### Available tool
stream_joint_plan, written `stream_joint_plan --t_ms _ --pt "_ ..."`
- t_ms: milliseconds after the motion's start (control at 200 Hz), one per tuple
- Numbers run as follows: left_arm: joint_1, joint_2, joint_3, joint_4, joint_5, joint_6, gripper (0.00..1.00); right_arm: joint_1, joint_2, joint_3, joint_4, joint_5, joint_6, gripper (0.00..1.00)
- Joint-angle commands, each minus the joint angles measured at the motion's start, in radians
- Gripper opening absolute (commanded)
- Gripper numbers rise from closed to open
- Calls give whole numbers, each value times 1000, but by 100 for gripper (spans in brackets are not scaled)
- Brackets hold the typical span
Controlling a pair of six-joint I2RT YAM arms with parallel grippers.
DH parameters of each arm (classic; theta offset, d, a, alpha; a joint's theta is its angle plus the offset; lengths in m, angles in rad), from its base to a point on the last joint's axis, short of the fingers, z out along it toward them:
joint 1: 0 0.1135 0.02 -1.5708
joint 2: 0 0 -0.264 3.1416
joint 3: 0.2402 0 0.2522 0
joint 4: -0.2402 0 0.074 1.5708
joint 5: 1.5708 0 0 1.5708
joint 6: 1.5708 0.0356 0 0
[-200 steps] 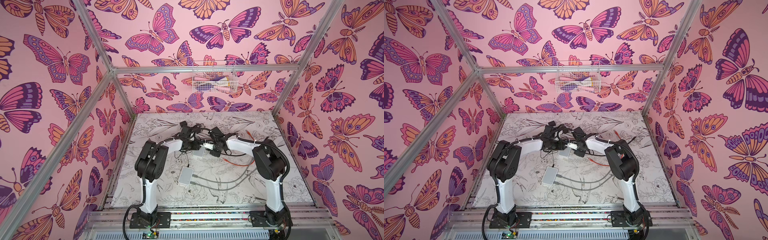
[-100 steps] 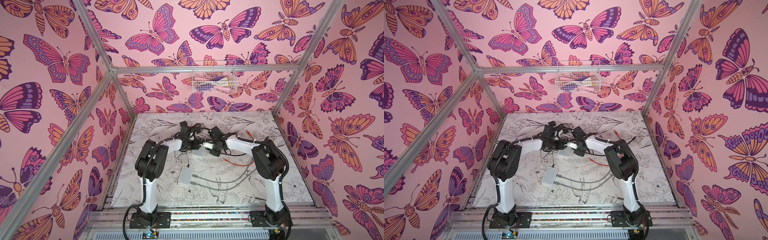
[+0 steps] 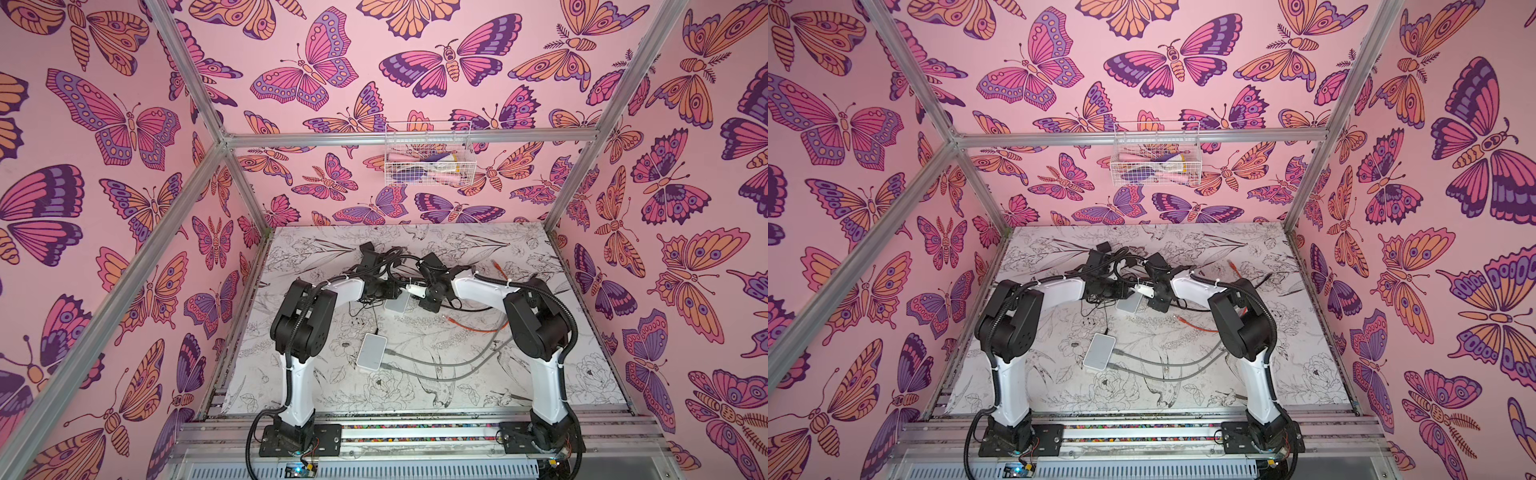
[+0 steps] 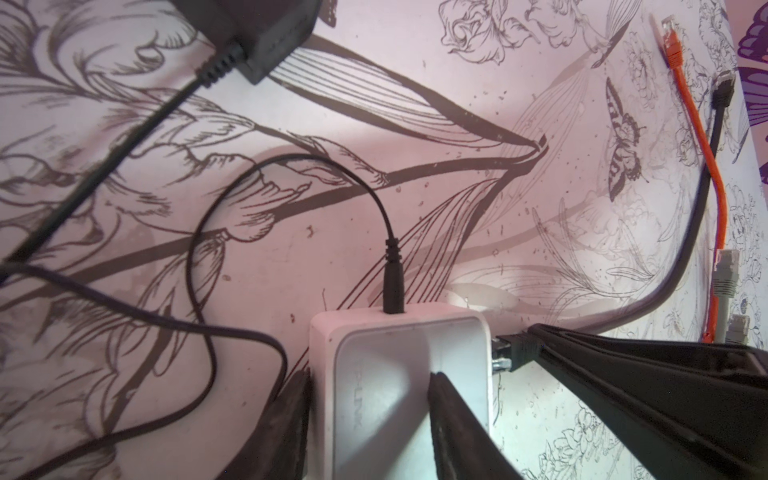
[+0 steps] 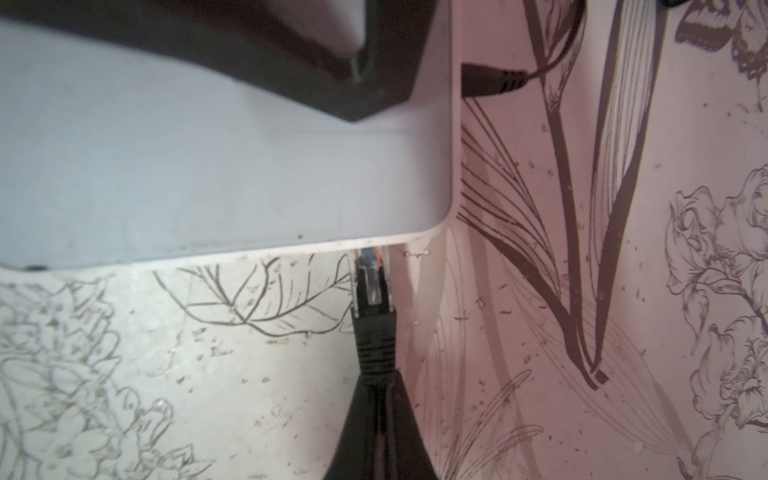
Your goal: Insert the plug into the switch port
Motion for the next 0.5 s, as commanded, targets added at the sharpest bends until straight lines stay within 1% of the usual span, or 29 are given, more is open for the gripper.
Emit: stream_joint_plan --t_ms 0,190,261,386,496 --pt "-13 55 -17 -53 34 28 46 6 1 25 74 -22 17 0" --pt "-16 48 -27 -54 34 25 46 13 -3 27 79 -56 36 0" --pt "-19 47 -30 -52 33 22 46 15 -16 20 87 -104 52 0" --pt "-25 47 -37 -53 32 19 46 15 -56 -31 158 -184 77 0" --pt "-27 48 -40 -53 32 19 46 15 -78 -69 202 -215 84 0"
